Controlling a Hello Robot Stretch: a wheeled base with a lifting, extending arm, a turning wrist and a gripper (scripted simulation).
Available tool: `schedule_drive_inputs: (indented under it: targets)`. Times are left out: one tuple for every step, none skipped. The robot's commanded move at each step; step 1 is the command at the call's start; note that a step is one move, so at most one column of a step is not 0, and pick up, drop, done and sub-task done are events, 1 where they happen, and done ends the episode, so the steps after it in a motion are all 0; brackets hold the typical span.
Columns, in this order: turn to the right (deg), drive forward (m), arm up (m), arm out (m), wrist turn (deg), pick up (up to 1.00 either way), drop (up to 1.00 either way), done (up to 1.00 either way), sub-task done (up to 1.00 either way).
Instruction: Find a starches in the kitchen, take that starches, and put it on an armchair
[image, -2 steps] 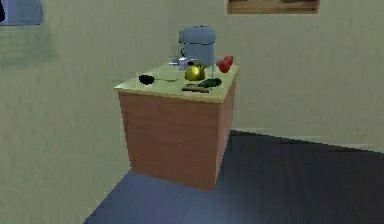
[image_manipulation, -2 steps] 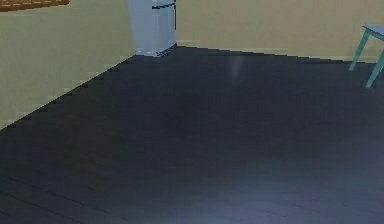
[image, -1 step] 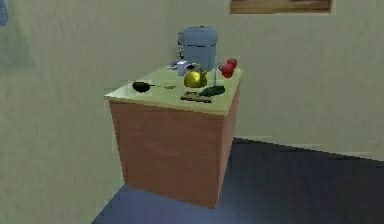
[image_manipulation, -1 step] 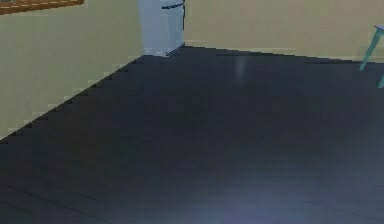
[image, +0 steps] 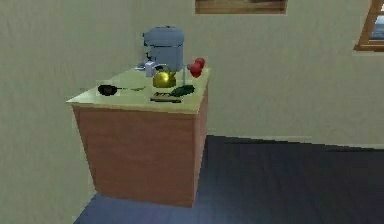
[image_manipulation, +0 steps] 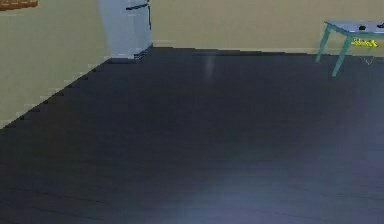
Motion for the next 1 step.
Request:
schedule_drive_inputs:
  targets:
    - [0.0,0.65,0.0,0.0,0.0,0.0,0.0,0.0,0.0]
